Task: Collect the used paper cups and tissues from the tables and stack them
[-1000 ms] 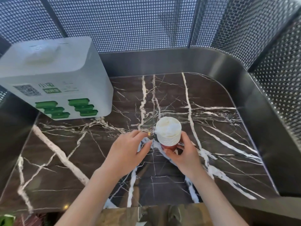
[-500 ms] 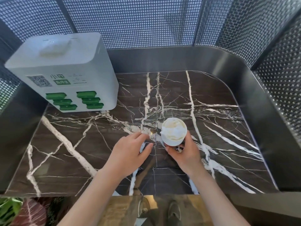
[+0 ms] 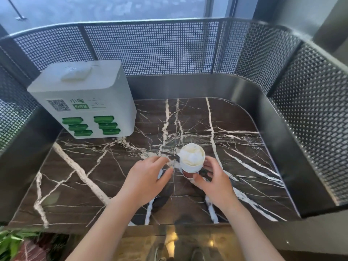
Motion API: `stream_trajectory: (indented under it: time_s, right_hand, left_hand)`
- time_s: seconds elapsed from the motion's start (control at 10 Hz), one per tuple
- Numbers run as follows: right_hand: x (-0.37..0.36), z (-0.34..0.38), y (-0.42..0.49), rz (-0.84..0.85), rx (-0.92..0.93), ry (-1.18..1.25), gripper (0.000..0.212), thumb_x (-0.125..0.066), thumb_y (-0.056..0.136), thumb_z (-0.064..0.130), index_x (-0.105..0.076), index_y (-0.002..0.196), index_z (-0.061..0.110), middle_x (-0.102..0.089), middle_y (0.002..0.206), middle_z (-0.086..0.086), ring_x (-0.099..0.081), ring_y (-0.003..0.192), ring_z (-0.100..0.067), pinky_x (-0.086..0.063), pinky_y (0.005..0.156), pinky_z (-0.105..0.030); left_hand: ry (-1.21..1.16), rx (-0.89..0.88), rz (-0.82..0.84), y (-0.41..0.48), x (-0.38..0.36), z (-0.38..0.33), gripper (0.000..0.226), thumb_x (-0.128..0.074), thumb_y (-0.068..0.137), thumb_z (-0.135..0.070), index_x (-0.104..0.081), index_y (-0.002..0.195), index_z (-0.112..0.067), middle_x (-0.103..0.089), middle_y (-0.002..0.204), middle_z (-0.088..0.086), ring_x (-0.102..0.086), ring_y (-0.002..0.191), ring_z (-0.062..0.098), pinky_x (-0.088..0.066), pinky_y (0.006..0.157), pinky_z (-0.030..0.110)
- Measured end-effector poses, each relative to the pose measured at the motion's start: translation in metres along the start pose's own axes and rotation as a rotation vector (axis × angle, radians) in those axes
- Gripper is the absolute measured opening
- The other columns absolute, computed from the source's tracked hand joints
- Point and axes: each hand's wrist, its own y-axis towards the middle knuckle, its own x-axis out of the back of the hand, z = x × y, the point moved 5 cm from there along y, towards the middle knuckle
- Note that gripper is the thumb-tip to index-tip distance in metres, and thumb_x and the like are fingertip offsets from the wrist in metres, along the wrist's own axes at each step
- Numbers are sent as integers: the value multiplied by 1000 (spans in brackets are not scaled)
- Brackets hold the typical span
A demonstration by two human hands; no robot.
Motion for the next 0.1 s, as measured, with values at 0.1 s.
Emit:
stream_trajectory:
  time_s: [0.1]
  right_hand:
    - [12, 6, -6, -15, 38, -50, 86, -69, 75, 69, -45, 148, 31, -58, 143, 17, -54, 133, -2, -47, 113, -37]
  left_hand:
    - [2, 7, -21, -4, 7, -7, 41, -39, 97, -54, -58, 124, -29, -63, 117, -14, -62, 94, 15, -48, 80, 30]
